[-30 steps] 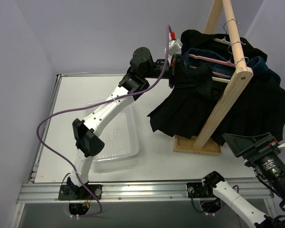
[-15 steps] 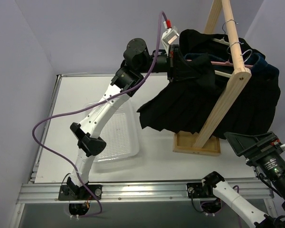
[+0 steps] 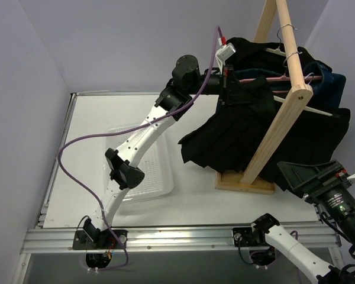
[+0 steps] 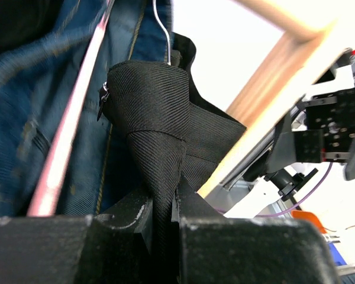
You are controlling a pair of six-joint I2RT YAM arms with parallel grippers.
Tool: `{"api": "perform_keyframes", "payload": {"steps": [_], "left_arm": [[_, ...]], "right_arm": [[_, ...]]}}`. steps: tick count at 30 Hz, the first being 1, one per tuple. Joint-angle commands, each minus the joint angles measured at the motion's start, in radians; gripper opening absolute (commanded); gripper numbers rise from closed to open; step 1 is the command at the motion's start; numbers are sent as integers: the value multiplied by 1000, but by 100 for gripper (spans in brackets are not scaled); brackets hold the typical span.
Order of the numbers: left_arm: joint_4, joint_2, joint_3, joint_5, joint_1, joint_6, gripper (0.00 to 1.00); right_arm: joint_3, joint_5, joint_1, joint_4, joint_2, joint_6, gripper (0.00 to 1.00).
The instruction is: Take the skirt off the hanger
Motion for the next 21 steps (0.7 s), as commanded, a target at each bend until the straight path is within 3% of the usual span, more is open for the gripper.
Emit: {"api": "perform_keyframes", "payload": {"steps": [1, 6, 9, 13, 16, 21], "left_arm": [[76, 4, 70, -4, -12, -29, 2], [37, 21, 52, -15, -34, -5, 2], [-89, -58, -14, -44, -34, 116, 2], [-68, -233, -357, -77, 0, 173, 2], [-146, -342, -509, -100, 57, 257, 2], [-57, -566, -792, -88, 140, 251, 2]], "right_arm": [[-2, 5, -5, 57, 28, -17, 100], [-20, 20, -4, 61, 5, -26, 100], [-23, 20, -5, 48, 13, -34, 100], [-13, 8, -5, 51, 59, -83, 100], [32, 12, -5, 18, 126, -161, 100], [118, -26, -5, 7, 218, -280, 100]]}}
